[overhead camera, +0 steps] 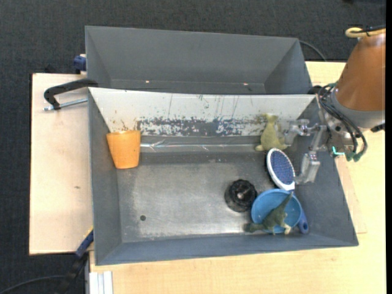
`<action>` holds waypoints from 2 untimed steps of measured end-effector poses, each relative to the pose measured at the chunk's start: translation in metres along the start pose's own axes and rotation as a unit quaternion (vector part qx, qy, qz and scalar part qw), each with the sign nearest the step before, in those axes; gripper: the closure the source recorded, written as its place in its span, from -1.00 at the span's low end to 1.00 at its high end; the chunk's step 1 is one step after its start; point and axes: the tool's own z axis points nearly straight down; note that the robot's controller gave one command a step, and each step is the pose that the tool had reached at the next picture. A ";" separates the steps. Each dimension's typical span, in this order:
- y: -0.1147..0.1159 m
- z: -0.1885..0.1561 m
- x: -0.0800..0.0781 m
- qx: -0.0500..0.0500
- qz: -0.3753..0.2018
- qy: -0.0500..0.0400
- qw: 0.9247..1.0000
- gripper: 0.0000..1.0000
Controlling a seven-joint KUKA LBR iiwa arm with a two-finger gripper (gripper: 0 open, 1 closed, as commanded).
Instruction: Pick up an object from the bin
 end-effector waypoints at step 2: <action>0.009 0.115 0.029 0.001 0.009 -0.008 1.000 1.00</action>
Offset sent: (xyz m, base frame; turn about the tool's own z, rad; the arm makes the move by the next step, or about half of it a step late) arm -0.0336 0.0079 -0.1180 0.0197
